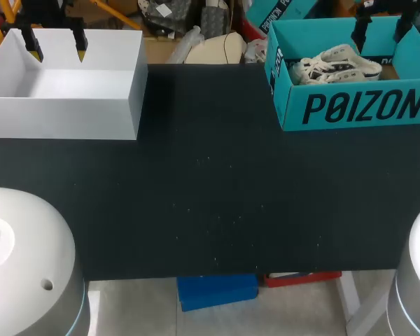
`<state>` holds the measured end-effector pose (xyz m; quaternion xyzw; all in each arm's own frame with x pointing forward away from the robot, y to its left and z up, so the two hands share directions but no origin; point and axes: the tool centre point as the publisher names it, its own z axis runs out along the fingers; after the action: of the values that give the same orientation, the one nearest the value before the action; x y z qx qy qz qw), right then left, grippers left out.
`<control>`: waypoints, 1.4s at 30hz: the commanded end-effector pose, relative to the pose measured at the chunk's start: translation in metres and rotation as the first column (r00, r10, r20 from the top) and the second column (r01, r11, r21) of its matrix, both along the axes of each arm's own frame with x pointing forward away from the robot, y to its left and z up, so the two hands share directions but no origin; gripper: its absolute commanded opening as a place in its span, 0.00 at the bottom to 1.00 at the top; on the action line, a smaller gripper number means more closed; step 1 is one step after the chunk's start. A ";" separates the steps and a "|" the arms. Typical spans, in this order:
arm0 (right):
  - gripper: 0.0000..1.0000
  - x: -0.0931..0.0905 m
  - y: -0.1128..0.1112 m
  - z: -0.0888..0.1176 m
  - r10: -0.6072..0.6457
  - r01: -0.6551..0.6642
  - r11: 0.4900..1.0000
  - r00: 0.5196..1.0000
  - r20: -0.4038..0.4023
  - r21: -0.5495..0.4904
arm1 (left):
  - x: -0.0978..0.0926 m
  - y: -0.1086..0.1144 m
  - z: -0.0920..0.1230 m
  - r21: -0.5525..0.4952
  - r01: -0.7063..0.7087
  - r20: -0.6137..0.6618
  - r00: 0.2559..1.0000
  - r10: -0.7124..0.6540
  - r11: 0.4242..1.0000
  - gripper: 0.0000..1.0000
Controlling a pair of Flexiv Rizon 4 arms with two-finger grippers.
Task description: Take the shoe out of the shoebox, open the shoe tongue, remove and reinsert the insole, then place the shoe into the shoebox
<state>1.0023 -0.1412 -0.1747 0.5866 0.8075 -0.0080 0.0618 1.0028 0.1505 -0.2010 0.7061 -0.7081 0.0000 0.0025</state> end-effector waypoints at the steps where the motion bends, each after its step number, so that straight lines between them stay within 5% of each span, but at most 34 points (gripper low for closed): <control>1: 1.00 -0.009 0.001 -0.002 0.683 -0.681 0.730 0.726 0.077 -0.048 | -0.001 0.000 0.001 0.002 -0.002 -0.001 1.000 0.002 1.000 1.00; 24: 1.00 -0.009 0.001 -0.002 0.683 -0.681 0.730 0.726 0.077 -0.048 | -0.001 0.000 0.001 0.002 -0.002 -0.001 1.000 0.002 1.000 1.00; 29: 1.00 0.020 -0.002 -0.021 0.747 -0.747 0.664 0.665 -0.001 -0.034 | -0.001 0.000 0.001 0.002 -0.002 -0.001 1.000 0.002 1.000 1.00; 31: 0.90 0.032 -0.004 -0.027 0.764 -0.764 0.644 0.645 -0.013 -0.042 | -0.001 0.000 0.001 0.002 -0.002 -0.001 1.000 0.002 1.000 1.00; 34: 1.00 0.049 -0.007 -0.036 0.784 -0.783 0.620 0.621 -0.016 -0.047 | -0.001 0.000 0.001 0.002 -0.002 -0.001 1.000 0.002 1.000 1.00; 38: 0.65 0.067 -0.013 -0.049 0.812 -0.811 0.582 0.584 -0.023 -0.052 | -0.001 0.000 0.001 0.002 -0.002 -0.001 1.000 0.002 1.000 1.00; 39: 0.59 0.072 -0.014 -0.051 0.811 -0.810 0.583 0.585 -0.009 -0.054 | -0.001 0.000 0.001 0.002 -0.002 -0.001 1.000 0.002 1.000 1.00; 41: 0.64 0.079 -0.017 -0.058 0.825 -0.824 0.564 0.565 -0.016 -0.058 | -0.001 0.000 0.001 0.002 -0.002 -0.001 1.000 0.002 1.000 1.00; 42: 0.49 0.082 -0.018 -0.062 0.826 -0.825 0.563 0.564 -0.011 -0.055 | -0.001 0.000 0.001 0.002 -0.002 -0.001 1.000 0.002 1.000 1.00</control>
<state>1.0651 -0.1561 -0.2245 0.1406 0.9852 -0.0021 0.0982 1.0028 0.1506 -0.2009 0.7062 -0.7080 0.0000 0.0025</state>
